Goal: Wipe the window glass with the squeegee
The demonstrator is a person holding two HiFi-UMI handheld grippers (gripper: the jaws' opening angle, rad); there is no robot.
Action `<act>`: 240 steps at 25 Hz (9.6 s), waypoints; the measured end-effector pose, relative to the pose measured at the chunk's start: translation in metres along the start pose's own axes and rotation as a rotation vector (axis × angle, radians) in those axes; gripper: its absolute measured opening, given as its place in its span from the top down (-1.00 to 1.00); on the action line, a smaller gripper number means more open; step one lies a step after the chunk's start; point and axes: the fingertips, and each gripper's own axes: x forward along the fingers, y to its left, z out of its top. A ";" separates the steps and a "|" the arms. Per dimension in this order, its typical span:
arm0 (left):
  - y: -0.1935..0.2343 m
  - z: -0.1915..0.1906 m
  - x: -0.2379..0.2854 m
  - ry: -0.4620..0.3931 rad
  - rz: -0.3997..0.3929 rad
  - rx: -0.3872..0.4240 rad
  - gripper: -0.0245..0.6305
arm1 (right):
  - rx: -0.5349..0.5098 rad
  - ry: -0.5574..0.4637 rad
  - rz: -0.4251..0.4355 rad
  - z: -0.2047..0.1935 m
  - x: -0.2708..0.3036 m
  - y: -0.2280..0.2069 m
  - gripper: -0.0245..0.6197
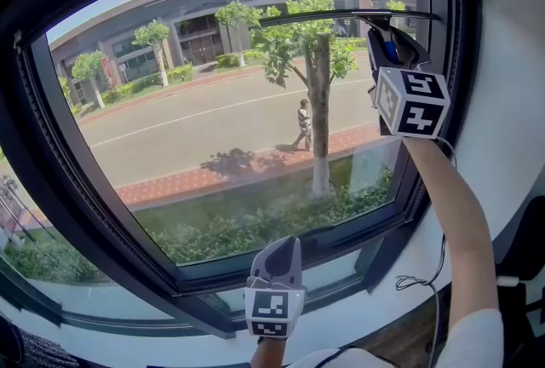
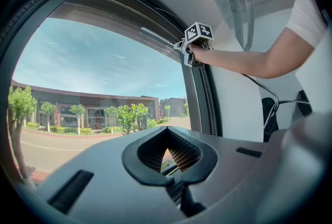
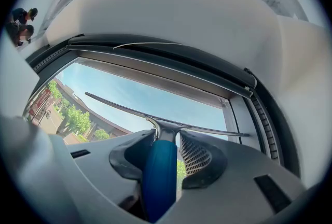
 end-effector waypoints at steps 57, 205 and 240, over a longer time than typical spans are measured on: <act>-0.012 -0.007 -0.008 0.027 -0.021 -0.001 0.92 | 0.035 0.091 0.006 -0.089 -0.063 0.031 0.46; -0.016 -0.054 0.007 0.160 0.014 -0.015 0.92 | -0.103 0.707 0.186 -0.404 -0.277 0.109 0.46; 0.063 0.096 -0.032 -0.216 0.204 0.135 0.92 | 0.137 0.041 0.115 -0.080 -0.217 0.107 0.46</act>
